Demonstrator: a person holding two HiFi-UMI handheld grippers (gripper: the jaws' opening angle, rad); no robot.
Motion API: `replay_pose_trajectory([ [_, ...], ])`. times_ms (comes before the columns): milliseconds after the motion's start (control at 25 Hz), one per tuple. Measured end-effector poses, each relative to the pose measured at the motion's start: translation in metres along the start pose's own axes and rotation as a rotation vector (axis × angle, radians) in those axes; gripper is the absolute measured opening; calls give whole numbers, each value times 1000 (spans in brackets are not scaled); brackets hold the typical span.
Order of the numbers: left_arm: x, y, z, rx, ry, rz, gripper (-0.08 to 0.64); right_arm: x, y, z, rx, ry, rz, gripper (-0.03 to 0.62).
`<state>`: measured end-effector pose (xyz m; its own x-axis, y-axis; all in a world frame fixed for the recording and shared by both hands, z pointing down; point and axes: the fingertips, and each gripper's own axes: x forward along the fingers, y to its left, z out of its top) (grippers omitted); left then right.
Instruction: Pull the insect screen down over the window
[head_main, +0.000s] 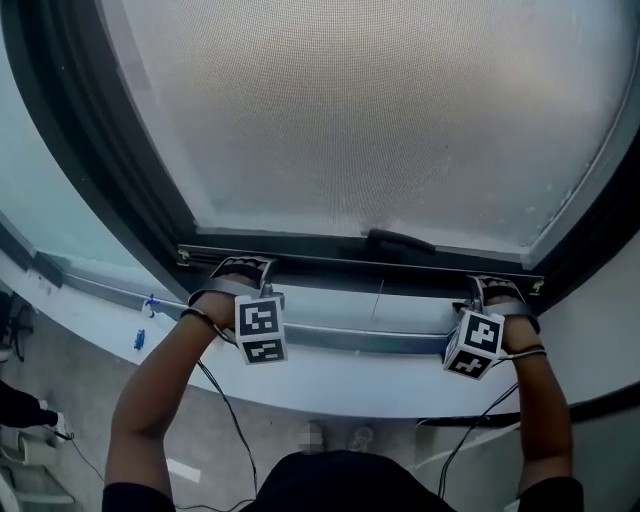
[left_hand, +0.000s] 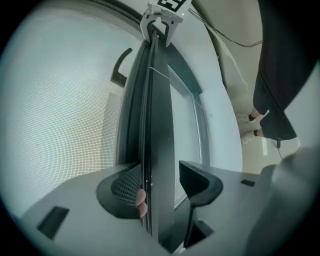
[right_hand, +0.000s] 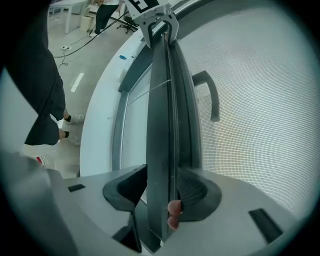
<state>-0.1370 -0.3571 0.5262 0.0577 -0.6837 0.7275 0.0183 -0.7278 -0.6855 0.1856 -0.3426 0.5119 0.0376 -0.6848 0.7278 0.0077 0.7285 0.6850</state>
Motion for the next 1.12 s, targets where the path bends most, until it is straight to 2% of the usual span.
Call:
replay_pose_trajectory([
  [160, 2, 3, 7, -11, -8, 35, 232, 5, -2, 0, -14, 13, -12, 181],
  [360, 3, -2, 0, 4, 30, 21, 232, 3, 3, -1, -11, 20, 6, 183],
  [520, 4, -1, 2, -10, 38, 30, 232, 6, -1, -1, -17, 32, -14, 183],
  [800, 5, 3, 1, -52, 20, 97, 232, 7, 0, -1, -15, 36, -27, 183],
  [960, 2, 2, -4, 16, 75, 146, 232, 5, 0, -2, -12, 35, -29, 183],
  [1120, 2, 7, -22, 3, 122, 211, 232, 5, 1, -1, -10, 37, -37, 183],
])
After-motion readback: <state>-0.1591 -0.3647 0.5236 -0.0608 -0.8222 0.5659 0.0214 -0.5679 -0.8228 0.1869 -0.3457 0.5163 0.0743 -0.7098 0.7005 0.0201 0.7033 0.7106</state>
